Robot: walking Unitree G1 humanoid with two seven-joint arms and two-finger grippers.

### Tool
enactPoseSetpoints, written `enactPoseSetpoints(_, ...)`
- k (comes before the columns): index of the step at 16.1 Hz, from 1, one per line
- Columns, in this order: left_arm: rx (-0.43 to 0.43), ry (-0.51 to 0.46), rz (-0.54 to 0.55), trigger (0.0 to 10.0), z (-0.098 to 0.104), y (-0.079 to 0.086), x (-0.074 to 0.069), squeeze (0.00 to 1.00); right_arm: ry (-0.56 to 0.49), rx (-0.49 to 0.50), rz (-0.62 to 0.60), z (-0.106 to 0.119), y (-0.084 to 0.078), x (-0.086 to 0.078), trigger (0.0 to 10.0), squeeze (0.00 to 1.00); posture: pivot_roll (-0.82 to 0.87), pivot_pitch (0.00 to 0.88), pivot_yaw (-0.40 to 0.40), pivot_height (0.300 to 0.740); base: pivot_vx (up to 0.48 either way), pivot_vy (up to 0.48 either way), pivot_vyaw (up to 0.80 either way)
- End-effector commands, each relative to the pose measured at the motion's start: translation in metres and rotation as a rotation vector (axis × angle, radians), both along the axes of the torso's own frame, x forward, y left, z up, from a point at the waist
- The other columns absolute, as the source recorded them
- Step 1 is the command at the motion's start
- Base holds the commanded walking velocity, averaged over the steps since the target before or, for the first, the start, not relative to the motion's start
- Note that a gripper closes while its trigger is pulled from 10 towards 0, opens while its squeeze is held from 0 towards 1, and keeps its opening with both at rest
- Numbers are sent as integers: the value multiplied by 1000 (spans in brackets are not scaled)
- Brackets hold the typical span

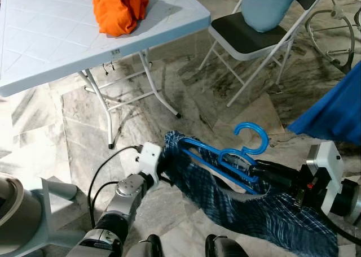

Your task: Hang hanger

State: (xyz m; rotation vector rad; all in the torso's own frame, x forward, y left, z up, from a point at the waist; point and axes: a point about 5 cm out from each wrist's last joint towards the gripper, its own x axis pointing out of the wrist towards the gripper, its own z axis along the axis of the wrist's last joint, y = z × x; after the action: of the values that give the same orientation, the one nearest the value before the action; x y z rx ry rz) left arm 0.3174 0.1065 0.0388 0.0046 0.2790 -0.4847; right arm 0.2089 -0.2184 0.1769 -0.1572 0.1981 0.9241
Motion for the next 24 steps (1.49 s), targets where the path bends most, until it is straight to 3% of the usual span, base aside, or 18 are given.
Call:
enactPoseSetpoints(1,9,-82,106,0,14,17,11,0,6,-93,26,-7,-2,-5,10000,0,-220,231,64,740,0,0,0)
enactPoseSetpoints(5,-8,-243,261,0,50,43,31,0,39,-236,-14,-20,-19,-7,10000,0,-225,232,65,740,0,0,0)
enactPoseSetpoints(8,-23,-264,271,0,64,41,40,0,53,-232,12,-20,-21,-13,10000,0,-228,229,66,740,0,0,0)
enactPoseSetpoints(10,37,-150,251,0,44,38,36,0,28,-155,40,-8,-16,-13,10000,0,-230,226,69,740,0,0,0)
enactPoseSetpoints(11,61,-34,243,0,25,38,28,0,-7,-97,61,6,-12,-13,10000,0,-230,226,69,740,0,0,0)
enactPoseSetpoints(12,35,51,224,0,12,34,22,0,-38,-53,81,19,-10,-13,10000,0,-235,228,71,740,0,0,0)
enactPoseSetpoints(16,53,163,93,0,-9,14,6,0,-101,17,96,44,-11,-13,10000,0,-239,227,67,740,0,0,0)
enactPoseSetpoints(20,21,173,6,0,-16,-5,-5,0,-200,109,-51,53,-9,6,10000,0,-237,228,65,740,0,0,0)
enactPoseSetpoints(22,16,143,-15,0,-14,-13,-7,0,-269,180,-208,45,1,26,10000,0,-232,228,64,740,0,0,0)
enactPoseSetpoints(24,-15,100,-27,0,-10,-20,-9,0,-307,325,-352,36,20,45,10000,0,-220,230,69,740,0,0,0)
